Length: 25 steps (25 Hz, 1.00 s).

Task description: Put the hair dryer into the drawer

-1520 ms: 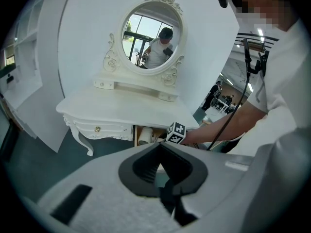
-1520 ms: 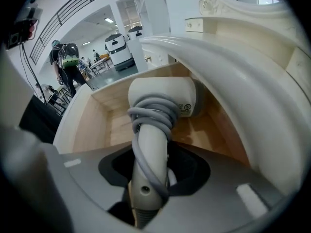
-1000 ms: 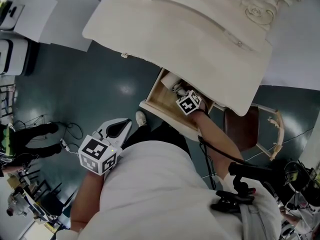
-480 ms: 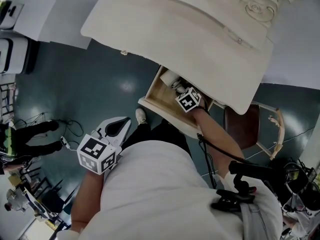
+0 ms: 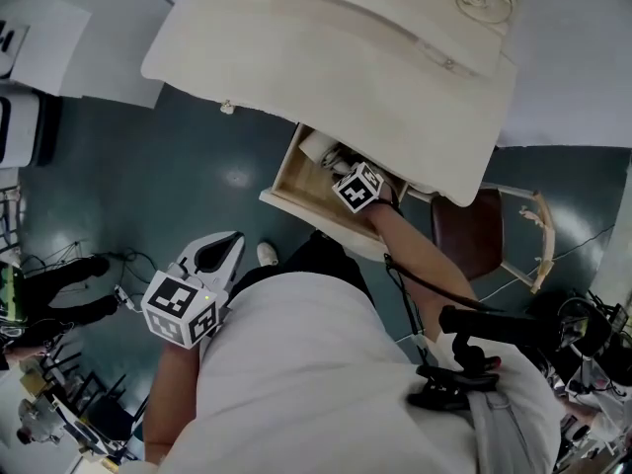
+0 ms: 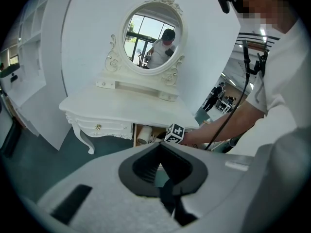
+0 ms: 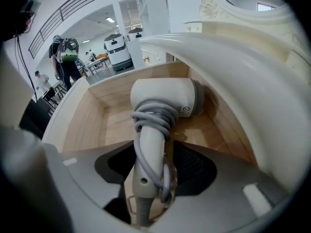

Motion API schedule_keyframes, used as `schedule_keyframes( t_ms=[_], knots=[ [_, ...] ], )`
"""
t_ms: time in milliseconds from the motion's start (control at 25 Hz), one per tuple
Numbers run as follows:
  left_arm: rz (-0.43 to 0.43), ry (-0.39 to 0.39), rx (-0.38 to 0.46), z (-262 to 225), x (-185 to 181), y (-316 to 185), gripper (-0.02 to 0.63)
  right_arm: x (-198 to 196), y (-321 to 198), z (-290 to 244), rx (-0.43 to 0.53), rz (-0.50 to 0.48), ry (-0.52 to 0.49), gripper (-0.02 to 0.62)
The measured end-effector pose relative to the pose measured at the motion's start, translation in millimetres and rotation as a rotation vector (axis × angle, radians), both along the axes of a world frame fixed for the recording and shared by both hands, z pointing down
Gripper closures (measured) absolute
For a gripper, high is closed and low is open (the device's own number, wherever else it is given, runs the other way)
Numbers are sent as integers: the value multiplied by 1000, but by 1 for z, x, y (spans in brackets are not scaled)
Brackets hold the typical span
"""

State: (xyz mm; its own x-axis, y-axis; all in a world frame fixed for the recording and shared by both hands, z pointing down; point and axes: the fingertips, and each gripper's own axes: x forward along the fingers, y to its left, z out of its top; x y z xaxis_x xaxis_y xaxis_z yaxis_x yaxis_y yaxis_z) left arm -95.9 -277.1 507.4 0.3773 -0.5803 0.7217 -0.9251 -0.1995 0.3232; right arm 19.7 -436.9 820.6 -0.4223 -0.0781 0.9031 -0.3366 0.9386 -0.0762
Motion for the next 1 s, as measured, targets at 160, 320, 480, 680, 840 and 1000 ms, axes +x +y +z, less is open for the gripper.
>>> schedule_keyframes(
  t_ms=[160,320,480,680,840,1000],
  knots=[
    [25,13,28,-3,0,7,604,6,5,-11,25,16,11,356],
    [48,26,50,-5,-6,18,604,11,11,-16,50,47,24,350],
    [65,44,64,-3,-14,30,604,15,16,-26,67,84,34,353],
    [76,67,95,-5,-28,48,604,21,26,-37,92,138,46,357],
    [78,92,110,-9,-43,66,604,20,35,-51,118,175,56,365],
    [82,111,131,-12,-55,82,604,19,44,-70,152,200,55,408]
  ],
)
